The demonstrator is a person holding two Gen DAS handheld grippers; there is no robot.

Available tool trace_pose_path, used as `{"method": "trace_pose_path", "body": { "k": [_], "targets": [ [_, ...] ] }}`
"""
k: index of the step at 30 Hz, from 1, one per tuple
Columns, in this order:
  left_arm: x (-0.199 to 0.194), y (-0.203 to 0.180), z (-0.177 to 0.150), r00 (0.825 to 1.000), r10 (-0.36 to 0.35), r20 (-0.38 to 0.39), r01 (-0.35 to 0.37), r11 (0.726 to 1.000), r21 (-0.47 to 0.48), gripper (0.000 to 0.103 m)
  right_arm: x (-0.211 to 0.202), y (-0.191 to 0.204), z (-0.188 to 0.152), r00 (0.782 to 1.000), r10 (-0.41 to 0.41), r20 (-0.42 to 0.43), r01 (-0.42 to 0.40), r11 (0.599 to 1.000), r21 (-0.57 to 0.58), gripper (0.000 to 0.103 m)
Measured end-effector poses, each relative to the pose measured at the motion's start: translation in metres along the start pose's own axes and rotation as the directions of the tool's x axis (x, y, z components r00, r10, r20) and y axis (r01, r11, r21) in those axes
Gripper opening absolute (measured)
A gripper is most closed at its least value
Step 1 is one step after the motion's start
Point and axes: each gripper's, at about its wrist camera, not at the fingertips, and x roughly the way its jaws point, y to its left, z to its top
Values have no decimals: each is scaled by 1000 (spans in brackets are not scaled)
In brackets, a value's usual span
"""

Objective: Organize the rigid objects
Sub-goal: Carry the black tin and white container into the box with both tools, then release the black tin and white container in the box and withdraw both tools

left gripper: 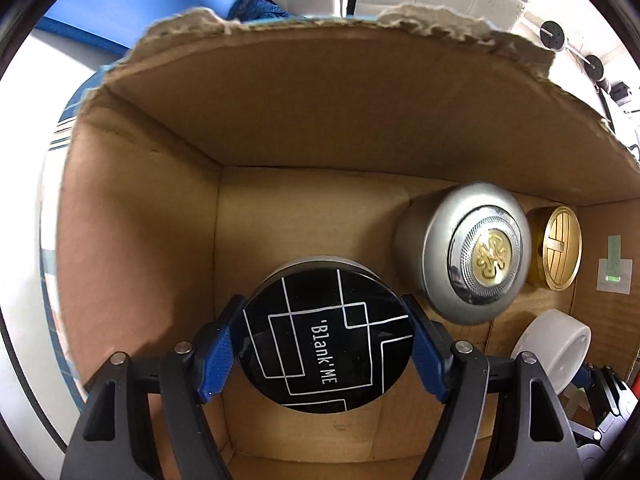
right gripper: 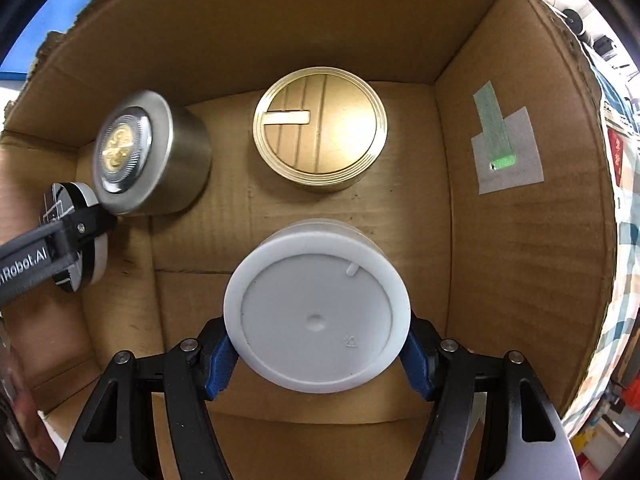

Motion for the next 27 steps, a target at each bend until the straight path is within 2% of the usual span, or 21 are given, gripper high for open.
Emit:
{"method": "trace_pose_path", "body": {
  "k": [8,14,19,21,24,27],
  "targets": [
    [15,-5,1,999,-4,-34,4,1000,2,75,16,-10,1,999,12,-38,-12,1000,20,71],
    [18,0,0,996,-35,-81,33,999,-32,75,20,-4,13,997,26,-74,-25,1000,16,72],
    [10,6,3,992,-66,-104,61,997,-48,77,21,-14,14,994,59,-89,-56,998,33,73],
    [5,9,3,991,-85,-106,79,995,-57,78,16,-12,13,994,71,-87,-68,997,38,76],
    [-6,10,1,991,-90,-97,85,994,-63,81,6,-10,13,992,97,-78,-94,995,33,86],
    [-17,7,-5,991,-99,-90,94,994,-53,93,-6,-4,12,994,95,-60,-95,995,11,96]
  ]
}}
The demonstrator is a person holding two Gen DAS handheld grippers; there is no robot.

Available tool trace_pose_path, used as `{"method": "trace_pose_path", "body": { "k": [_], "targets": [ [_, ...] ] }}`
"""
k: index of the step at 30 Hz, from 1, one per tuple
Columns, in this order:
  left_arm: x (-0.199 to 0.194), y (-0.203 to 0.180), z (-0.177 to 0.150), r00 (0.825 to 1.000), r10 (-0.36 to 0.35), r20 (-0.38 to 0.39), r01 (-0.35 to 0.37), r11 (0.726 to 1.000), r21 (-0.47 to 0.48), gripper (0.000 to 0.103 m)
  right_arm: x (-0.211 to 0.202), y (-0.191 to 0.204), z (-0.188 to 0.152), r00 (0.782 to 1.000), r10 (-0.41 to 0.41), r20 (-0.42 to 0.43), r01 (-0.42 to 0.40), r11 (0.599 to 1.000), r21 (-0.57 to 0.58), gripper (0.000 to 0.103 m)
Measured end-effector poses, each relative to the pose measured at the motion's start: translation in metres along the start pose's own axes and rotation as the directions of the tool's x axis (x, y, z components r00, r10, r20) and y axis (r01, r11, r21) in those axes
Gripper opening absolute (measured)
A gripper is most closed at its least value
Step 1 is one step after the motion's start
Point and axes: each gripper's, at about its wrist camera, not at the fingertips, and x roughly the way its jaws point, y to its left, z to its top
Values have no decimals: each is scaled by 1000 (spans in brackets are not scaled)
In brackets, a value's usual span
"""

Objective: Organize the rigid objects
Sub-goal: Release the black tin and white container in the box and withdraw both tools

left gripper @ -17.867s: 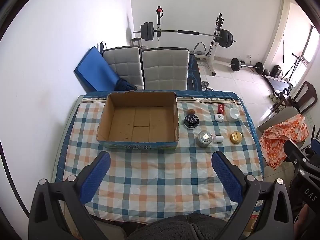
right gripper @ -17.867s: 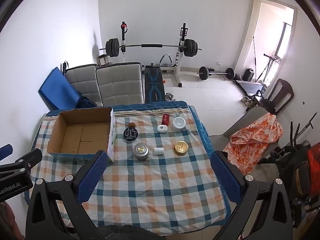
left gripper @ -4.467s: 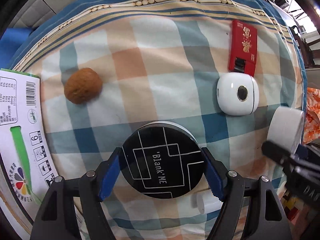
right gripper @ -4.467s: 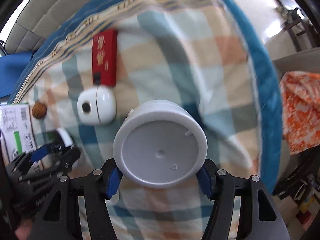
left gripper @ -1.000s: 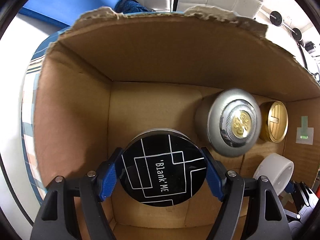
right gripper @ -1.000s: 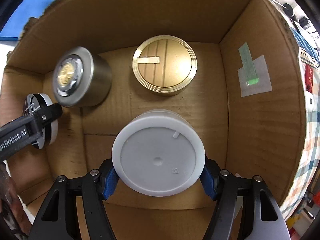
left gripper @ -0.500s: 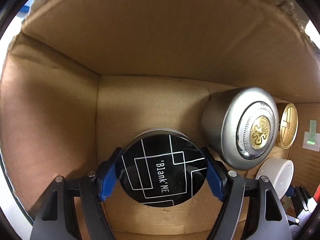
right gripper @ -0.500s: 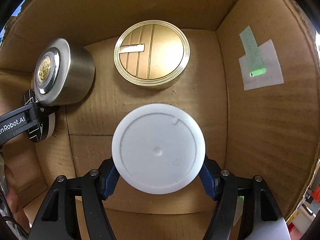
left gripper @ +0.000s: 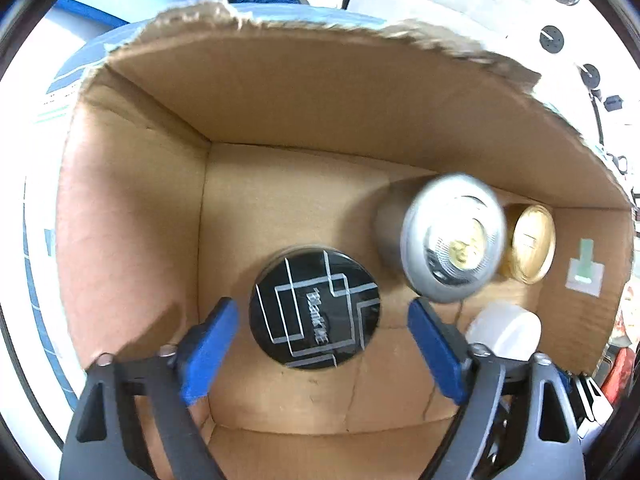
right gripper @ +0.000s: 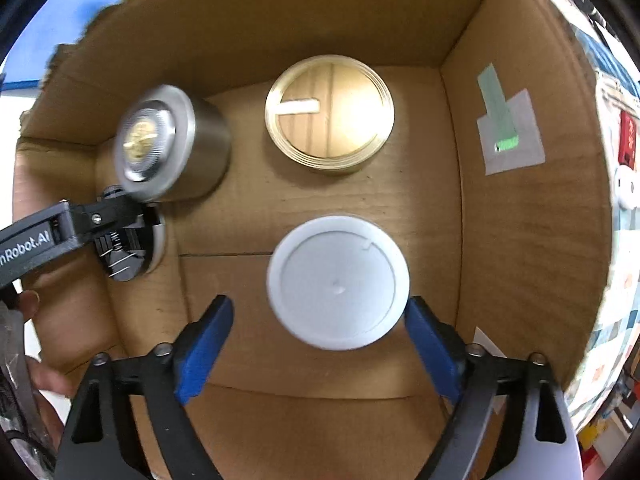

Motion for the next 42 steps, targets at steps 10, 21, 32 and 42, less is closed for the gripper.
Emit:
{"method": "trace_pose_path", "body": {
  "k": [10,21,32,42],
  "targets": [
    [-47,1,-41,994,-8,105,8,1000,0,103,-25,18,-19,998,-27,53,30,998,-52,103],
    [-93,-8,-101,974,20,225,-27,999,30,103,-64,32,-70,992,-42,118,57,990,-129,103],
    [-147,-16,-160,945,1,328,-22,998,58,103,-132,21,-130,973,1,232,39,985,-170,103],
    [-183,-23,-195,925,-28,378,6,998,58,103,-182,14,-169,958,71,278,-17,981,-192,103]
  ]
}}
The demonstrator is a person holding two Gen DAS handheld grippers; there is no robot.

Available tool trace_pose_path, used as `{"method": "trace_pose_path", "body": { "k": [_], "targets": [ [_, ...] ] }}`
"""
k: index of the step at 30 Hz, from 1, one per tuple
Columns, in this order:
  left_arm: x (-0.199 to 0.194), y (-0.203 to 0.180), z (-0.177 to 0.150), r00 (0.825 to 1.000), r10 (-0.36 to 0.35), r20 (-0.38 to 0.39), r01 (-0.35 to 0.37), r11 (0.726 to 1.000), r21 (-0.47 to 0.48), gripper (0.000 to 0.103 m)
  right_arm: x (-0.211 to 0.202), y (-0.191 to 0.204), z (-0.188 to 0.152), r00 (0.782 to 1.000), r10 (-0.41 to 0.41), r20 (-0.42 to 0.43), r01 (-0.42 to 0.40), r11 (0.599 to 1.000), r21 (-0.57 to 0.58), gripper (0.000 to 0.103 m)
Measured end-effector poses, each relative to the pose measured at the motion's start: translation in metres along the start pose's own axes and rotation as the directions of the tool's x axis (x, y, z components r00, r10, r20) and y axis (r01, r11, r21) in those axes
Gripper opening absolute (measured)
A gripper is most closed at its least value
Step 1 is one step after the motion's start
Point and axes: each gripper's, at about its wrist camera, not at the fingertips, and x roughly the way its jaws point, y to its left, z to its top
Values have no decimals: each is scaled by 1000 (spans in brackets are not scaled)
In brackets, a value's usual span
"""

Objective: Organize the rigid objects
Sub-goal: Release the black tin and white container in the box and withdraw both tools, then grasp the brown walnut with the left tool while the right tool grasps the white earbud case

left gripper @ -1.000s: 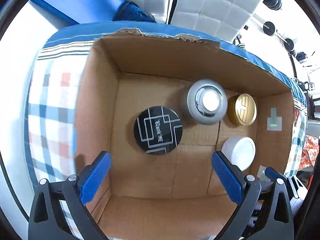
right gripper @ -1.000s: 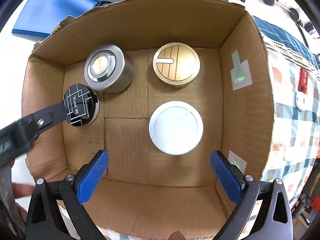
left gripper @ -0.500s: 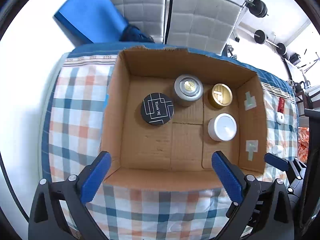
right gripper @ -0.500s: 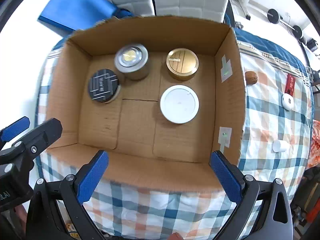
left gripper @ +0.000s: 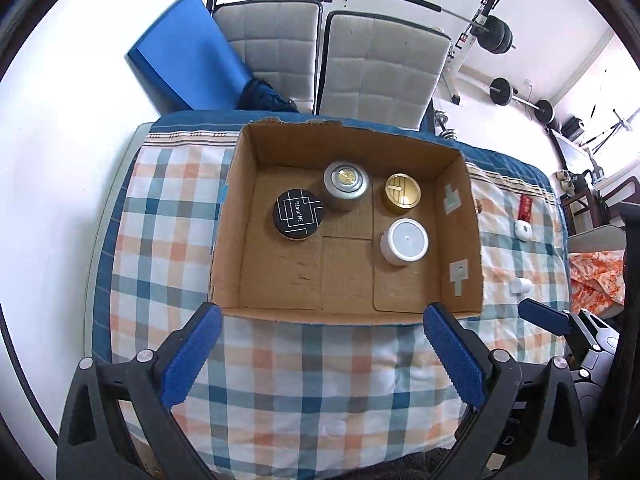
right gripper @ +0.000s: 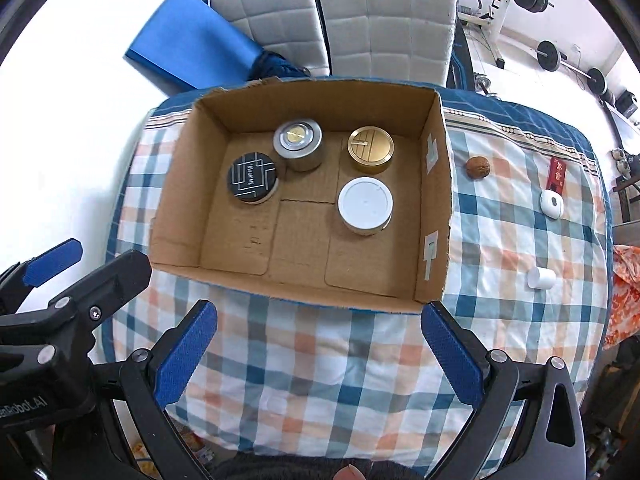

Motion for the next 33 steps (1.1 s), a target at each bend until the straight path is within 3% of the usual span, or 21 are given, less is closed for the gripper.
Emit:
{"method": "trace_pose_path", "body": {
  "k": [8,14,24,27,33],
  "targets": [
    [-11,-25,0,1000,1,16,-1,1000,22,103,-21,-24,-8,999,13,33,-14,999,29,103],
    [1,-79,11,1000,-31,2,31,996,86,103,-31,-81,-9,999,-13,44,8,994,109,103],
    [54,-209,52,993,-108,-44,114,974,195,103,-39,-235,-3,990,-135,29,119,942,313,103],
    [80,-242,69,993,-103,-56,113,972,205,103,-31,-286,6,986,-164,18,146,918,369,103],
    [146,-296,112,995,-33,-97,58,963,263,102,9,-369,32,989,-145,-23,138,872,469,103]
  ]
}}
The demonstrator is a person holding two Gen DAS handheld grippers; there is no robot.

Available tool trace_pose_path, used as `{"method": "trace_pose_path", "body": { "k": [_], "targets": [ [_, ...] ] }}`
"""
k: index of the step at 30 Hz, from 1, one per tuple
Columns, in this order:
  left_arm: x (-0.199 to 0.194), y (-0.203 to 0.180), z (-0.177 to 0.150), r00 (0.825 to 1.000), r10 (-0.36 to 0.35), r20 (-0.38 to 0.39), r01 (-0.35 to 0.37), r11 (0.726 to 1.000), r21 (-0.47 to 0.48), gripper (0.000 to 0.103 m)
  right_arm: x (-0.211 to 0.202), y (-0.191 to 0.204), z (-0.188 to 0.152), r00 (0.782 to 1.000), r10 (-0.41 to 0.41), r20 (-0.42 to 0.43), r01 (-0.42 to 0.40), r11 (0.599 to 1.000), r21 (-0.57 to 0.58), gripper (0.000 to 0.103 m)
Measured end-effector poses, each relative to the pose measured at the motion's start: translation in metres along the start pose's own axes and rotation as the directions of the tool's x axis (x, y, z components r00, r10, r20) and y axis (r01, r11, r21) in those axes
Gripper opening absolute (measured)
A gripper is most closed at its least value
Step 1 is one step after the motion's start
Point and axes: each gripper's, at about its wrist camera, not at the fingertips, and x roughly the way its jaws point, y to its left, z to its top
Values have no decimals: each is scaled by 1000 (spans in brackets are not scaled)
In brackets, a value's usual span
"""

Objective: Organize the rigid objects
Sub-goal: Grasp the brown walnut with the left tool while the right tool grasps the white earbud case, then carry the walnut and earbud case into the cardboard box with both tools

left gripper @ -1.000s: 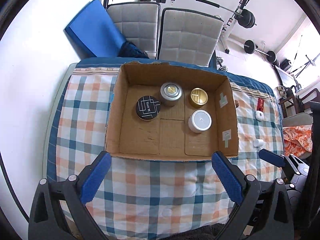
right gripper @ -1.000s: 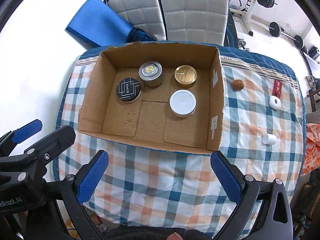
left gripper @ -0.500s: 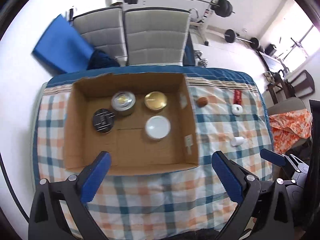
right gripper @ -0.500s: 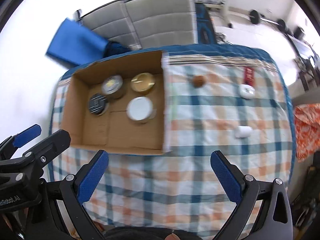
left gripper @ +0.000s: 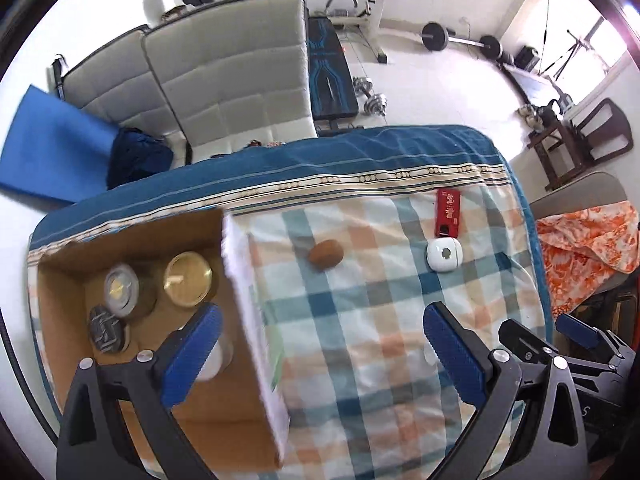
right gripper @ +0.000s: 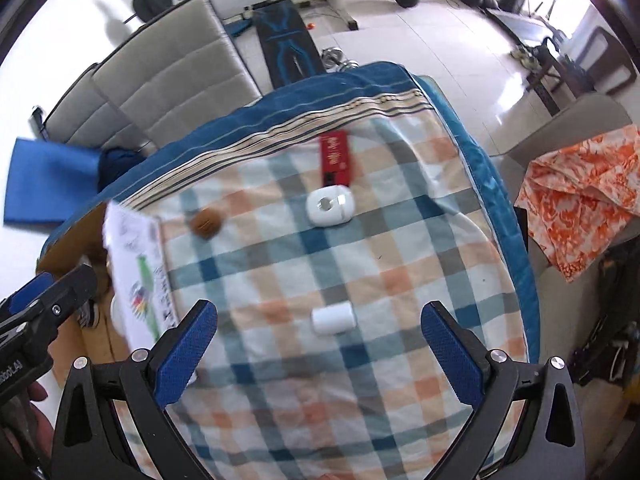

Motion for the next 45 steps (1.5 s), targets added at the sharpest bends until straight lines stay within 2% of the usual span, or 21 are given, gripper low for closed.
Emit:
{"method": "trace_pose_path", "body": {
  "k": [4,8,11,13,16,17,19,20,21,22,25,28,30,32,33,39,45],
  "targets": [
    [52,-10,30,996,0,-90,0,1000,-3,86,44,-17,31,998,35,-55,-31,997,68,103],
    [102,-5,46,980,-7,-198,2,1000,-25,85,91,-20,51,991,59,-121,-48,995,93,103],
    [133,-1,52,968,41,-247,-46,999,-14,85,121,-17,62,987,33,-155,-21,996,83,103],
    [148,-8,53,960,124,-251,-113,992,57,84,138,-15,67,984,22,-176,-9,997,75,103],
    [167,-17,52,947,173,-271,-146,982,117,82,157,-11,72,980,12,-200,1,998,67,103],
    [175,-18,52,940,193,-281,-161,978,132,76,161,-10,73,979,13,-206,1,998,67,102],
    [189,-17,50,926,216,-311,-177,973,148,69,171,-6,76,976,6,-218,8,998,62,102],
    [195,-16,49,919,230,-320,-189,970,156,59,174,-5,77,975,7,-222,7,998,62,101],
    [201,-15,47,916,226,-331,-183,970,158,57,178,-3,77,974,8,-227,6,998,62,101],
    [201,-14,47,919,221,-325,-180,972,153,56,181,-2,78,972,4,-233,10,998,61,99],
    [198,-17,49,930,193,-314,-150,976,155,36,191,1,78,971,0,-240,18,997,73,96],
    [201,-24,51,930,222,-292,-173,967,185,36,194,3,79,971,-18,-238,39,996,84,93],
    [200,-25,50,933,225,-280,-177,967,186,36,194,8,79,970,-62,-233,78,995,61,84],
    [197,-29,46,936,224,-270,-178,967,183,36,191,12,80,972,-79,-223,93,994,54,65],
    [195,-29,45,937,225,-267,-180,967,182,36,190,14,80,971,-89,-222,102,994,46,60],
    [177,-41,36,944,223,-244,-178,965,193,36,186,17,73,969,-79,-235,89,996,32,60],
    [154,-50,31,962,177,-206,-139,973,186,36,170,14,55,972,-63,-227,72,997,29,60]
  ]
}}
